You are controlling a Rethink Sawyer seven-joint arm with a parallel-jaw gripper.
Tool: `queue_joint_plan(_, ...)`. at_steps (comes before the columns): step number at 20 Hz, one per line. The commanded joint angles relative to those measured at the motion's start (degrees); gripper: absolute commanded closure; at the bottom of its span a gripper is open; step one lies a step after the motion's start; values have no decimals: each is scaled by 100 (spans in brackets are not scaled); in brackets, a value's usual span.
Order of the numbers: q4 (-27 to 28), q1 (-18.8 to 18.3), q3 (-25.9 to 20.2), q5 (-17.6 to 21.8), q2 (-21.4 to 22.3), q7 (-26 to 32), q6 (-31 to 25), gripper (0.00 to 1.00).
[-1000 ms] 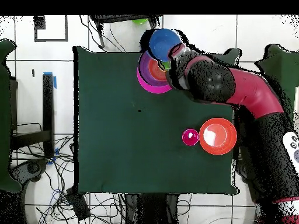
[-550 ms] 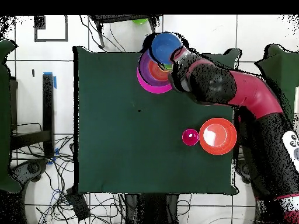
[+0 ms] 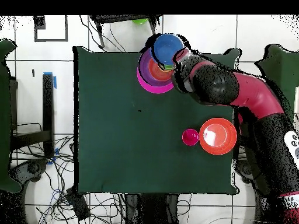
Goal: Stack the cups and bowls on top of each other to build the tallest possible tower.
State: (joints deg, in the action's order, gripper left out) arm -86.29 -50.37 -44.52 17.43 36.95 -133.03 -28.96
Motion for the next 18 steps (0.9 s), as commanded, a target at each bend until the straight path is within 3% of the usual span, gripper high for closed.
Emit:
queue_joint_plan(1, 320, -1, -161, 547, -206, 1888, -860, 100)
queue_joint_plan(18, 429, -96, -307, 832, -279, 1770, -909, 100)
